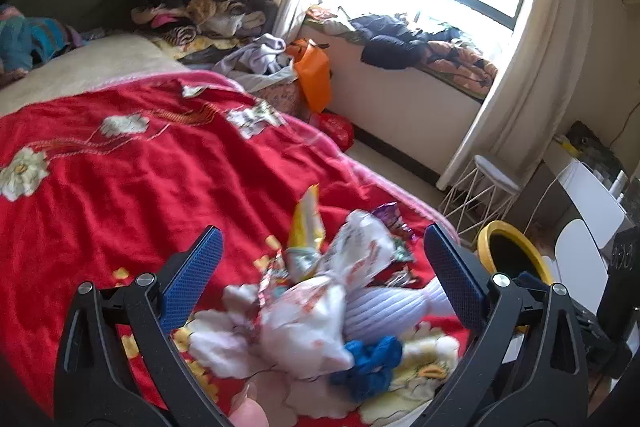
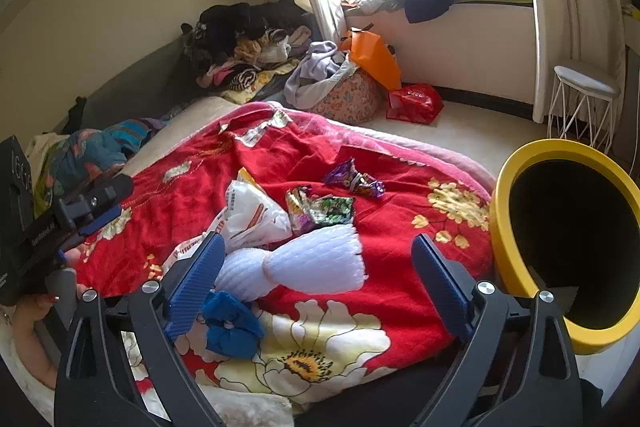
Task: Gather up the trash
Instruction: 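Grasp the white printed plastic bag with the left tool while the right tool grasps another foam sleeve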
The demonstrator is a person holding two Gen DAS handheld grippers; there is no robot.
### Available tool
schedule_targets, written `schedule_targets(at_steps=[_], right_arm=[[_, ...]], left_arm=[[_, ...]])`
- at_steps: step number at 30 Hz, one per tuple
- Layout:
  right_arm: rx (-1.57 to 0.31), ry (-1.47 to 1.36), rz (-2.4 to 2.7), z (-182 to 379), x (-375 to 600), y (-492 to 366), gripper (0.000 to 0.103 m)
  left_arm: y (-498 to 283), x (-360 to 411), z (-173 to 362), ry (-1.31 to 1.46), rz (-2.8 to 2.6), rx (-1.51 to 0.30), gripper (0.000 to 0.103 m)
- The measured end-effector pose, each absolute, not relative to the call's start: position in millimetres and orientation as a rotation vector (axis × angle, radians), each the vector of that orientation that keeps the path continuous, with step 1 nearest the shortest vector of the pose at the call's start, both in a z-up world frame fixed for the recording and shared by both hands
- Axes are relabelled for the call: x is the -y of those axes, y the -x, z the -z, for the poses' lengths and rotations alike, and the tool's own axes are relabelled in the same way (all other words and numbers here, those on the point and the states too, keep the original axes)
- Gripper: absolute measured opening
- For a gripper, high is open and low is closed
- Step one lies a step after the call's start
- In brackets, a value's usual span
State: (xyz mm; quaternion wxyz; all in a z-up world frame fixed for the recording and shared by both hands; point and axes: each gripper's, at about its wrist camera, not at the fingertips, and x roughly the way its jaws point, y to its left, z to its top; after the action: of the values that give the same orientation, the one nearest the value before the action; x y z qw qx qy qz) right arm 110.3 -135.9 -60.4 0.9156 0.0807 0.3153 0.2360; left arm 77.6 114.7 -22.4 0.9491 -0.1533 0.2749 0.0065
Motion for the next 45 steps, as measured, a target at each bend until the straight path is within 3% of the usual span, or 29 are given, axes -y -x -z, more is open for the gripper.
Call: schedule_targets(at_steps=[27, 30, 35, 41, 45], right_arm=[[-0.839, -0.301, -0.498, 101.6, 111.9, -155.4, 0.092], [-0.845, -0.305, -0.504, 100.7, 110.6, -158.5, 0.085], [-0.856, -0.326, -0.503, 103.0, 113.3, -161.4, 0.062], [-0.857, -0.349, -0.518, 104.1, 120.3, -160.4, 0.052], [-0.842, -0.342, -0.525, 99.6, 122.5, -157.8, 0.045]], left_arm=[[-72.0, -125.5, 85.5, 0.452, 0.077, -0.771, 0.093], [-71.1, -121.1, 81.0, 0.407, 0.056, -0.754, 0.092], [-70.8, -110.9, 71.1, 0.333, 0.072, -0.727, 0.079], [-76.2, -99.5, 69.9, 0.257, 0.108, -0.739, 0.065], [-85.1, -97.0, 77.0, 0.222, 0.111, -0.793, 0.064]])
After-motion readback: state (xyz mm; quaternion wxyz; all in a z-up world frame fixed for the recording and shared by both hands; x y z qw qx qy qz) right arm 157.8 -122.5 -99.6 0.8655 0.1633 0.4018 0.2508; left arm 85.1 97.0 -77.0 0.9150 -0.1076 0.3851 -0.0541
